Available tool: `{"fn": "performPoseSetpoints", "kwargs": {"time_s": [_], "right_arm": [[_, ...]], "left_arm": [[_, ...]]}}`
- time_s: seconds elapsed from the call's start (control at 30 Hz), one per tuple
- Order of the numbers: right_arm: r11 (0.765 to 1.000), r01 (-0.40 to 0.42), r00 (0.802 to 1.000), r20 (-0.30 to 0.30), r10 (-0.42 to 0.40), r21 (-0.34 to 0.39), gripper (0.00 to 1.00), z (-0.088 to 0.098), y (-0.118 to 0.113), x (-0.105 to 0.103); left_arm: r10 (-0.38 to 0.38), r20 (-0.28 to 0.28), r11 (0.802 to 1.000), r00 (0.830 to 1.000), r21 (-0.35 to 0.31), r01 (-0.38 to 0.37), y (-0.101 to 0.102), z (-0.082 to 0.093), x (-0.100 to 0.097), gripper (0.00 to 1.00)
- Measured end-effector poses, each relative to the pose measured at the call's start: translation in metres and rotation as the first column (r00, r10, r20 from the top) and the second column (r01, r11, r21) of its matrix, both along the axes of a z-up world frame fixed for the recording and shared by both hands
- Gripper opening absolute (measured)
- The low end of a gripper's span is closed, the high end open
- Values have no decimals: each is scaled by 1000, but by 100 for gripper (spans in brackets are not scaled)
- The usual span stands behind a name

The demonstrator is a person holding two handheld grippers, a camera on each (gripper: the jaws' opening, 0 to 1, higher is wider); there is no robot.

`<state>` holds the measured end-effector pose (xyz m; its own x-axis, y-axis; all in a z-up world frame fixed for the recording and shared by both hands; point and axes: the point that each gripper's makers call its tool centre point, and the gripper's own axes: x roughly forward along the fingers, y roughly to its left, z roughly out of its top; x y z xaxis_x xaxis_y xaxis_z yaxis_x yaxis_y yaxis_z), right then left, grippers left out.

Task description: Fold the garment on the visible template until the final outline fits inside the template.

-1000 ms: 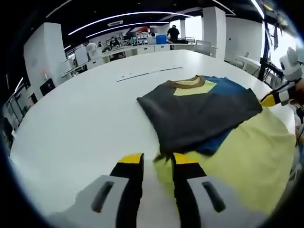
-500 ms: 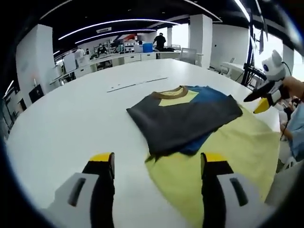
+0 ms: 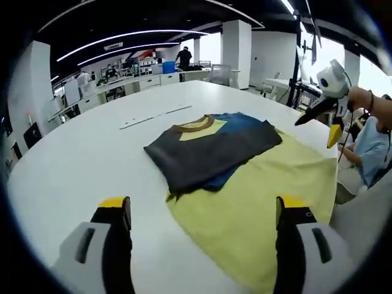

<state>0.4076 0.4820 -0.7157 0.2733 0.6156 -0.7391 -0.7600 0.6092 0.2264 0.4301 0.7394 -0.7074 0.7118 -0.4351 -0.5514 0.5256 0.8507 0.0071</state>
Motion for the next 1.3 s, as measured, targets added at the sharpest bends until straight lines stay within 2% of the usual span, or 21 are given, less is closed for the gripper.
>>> {"fn": "performPoseSetpoints", "kwargs": {"time_s": [0.1,0.23,0.57,0.7,0.93,1.07,1.2,1.3], "right_arm": [[999,-48,999,1,48,-8,99,0,0,-13],[993,-111,994,-3,111,-28,99,-3,-3,-32],[988,-148,989,-26,147,-48,97,-16,-13,-63],[984,-162,987,-23,161,-70,94,-24,-18,-70],[983,-157,988,-26,155,-95,86,-36,-24,-77],[977,-165,986,-21,163,-132,81,-45,-29,-82],[978,-151,989,-20,149,-142,76,-51,-33,-83],[975,-151,988,8,154,-161,73,-53,-36,-81]], "left_arm": [[-36,-8,999,999,12,36,-5,-1,-10,99],[-83,-23,997,996,-5,83,-13,-1,-25,99],[-198,-80,980,977,6,199,-29,-14,-64,98],[-222,-115,975,968,6,224,-33,-21,-78,88],[-237,-139,970,961,22,242,-34,-33,-94,80],[-262,-164,962,951,29,270,-37,-43,-106,71],[-275,-187,957,943,45,288,-38,-53,-115,68],[-287,-201,950,937,66,305,-36,-59,-121,67]]}}
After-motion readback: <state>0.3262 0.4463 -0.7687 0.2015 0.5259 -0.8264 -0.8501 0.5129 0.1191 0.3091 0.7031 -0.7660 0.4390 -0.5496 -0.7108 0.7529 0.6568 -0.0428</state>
